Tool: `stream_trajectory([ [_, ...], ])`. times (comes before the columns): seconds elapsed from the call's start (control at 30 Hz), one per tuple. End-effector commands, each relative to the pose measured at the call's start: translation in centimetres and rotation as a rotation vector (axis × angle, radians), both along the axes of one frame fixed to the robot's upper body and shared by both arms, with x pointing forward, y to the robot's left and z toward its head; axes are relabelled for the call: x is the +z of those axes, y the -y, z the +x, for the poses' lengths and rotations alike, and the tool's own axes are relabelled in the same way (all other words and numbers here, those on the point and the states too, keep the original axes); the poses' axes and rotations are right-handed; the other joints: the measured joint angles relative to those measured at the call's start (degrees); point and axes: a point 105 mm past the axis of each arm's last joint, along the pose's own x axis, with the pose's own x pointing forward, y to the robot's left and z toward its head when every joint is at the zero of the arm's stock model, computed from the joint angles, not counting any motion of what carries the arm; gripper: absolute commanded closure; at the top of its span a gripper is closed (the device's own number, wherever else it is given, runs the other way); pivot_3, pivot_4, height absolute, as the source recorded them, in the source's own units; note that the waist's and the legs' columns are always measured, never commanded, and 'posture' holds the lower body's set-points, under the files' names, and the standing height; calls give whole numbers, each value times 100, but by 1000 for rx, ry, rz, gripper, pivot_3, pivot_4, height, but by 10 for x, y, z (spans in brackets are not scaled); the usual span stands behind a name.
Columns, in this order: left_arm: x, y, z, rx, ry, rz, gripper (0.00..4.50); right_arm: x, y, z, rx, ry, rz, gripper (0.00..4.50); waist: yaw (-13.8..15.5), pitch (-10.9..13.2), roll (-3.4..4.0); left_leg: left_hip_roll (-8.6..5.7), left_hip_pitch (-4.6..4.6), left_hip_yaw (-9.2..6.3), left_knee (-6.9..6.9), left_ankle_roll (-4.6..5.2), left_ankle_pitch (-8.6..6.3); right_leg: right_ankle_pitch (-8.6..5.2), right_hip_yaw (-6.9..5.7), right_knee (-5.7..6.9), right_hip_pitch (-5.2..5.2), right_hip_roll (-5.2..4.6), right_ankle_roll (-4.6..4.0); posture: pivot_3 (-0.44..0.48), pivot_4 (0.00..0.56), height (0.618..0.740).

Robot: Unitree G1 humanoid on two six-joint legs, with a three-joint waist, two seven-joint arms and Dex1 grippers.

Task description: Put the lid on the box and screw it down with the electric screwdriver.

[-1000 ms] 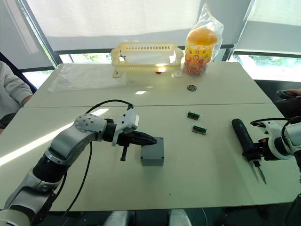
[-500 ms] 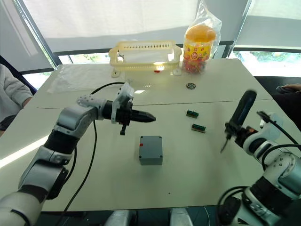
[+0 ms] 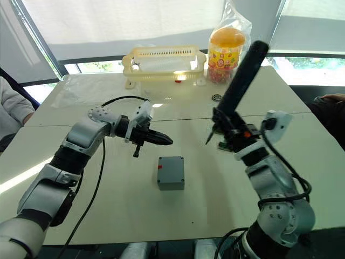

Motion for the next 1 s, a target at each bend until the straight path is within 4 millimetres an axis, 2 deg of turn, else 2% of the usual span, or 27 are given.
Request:
stream_trajectory([
  [0.03, -5, 3, -1, 0, 71, 31, 4500, 12, -14, -11, 61, 132, 44, 2731, 6, 0, -1, 0, 0, 0, 0, 0, 0, 0, 0, -4, 3, 0, 0, 0, 150, 740],
  [0.13, -9, 2, -11, -26, 61, 43, 4500, -3, -20, -9, 61, 114, 4, 2731, 19, 1, -3, -1, -1, 1, 2, 0, 0, 0, 0, -7, 4, -2, 1, 0, 150, 740],
  [0.33, -18, 3, -23, -46, 59, 70, 4500, -19, -32, -4, 54, 125, -43, 2731, 37, 1, -3, 1, 1, 0, 1, -1, 0, 1, 0, -5, 2, 1, 0, 0, 150, 740],
  [0.47, -30, 1, -25, -59, 85, 132, 4500, -23, -36, -1, 39, 139, -53, 2731, 51, 1, -3, 0, 1, 0, 1, -1, 1, 0, -1, -5, 2, 1, 0, 0, 150, 740],
  [0.7, -39, 4, -28, -49, 61, 141, 4500, -26, -40, 2, 32, 163, -91, 2731, 67, 1, -4, 0, 1, 0, 3, -2, 1, 0, -1, -6, 4, 0, 0, 0, 150, 740],
  [1.0, -42, 4, -35, -46, 48, 138, 4500, -32, -41, 6, 27, 175, -127, 2731, 66, 0, -5, 0, 2, -1, 3, -1, 1, 1, -2, -6, 5, 1, 0, 0, 150, 740],
])
